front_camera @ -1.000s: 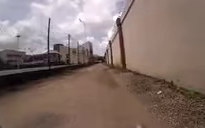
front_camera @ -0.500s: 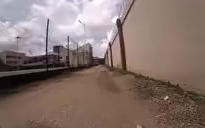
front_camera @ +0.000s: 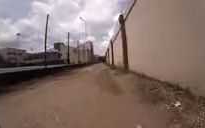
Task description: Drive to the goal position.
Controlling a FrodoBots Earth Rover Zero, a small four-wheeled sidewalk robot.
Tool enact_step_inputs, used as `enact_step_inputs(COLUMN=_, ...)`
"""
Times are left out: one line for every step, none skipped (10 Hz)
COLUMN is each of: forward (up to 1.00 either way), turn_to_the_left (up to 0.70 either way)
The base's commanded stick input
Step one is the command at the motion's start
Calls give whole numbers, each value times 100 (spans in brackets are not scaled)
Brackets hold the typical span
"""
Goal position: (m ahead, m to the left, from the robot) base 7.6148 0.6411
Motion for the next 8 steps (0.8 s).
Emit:
enact_step_inputs(forward=50, turn_to_the_left=0)
enact_step_inputs(forward=50, turn_to_the_left=0)
enact_step_inputs(forward=50, turn_to_the_left=0)
enact_step_inputs(forward=50, turn_to_the_left=0)
enact_step_inputs(forward=50, turn_to_the_left=0)
enact_step_inputs(forward=50, turn_to_the_left=2)
enact_step_inputs(forward=50, turn_to_the_left=30)
enact_step_inputs(forward=50, turn_to_the_left=50)
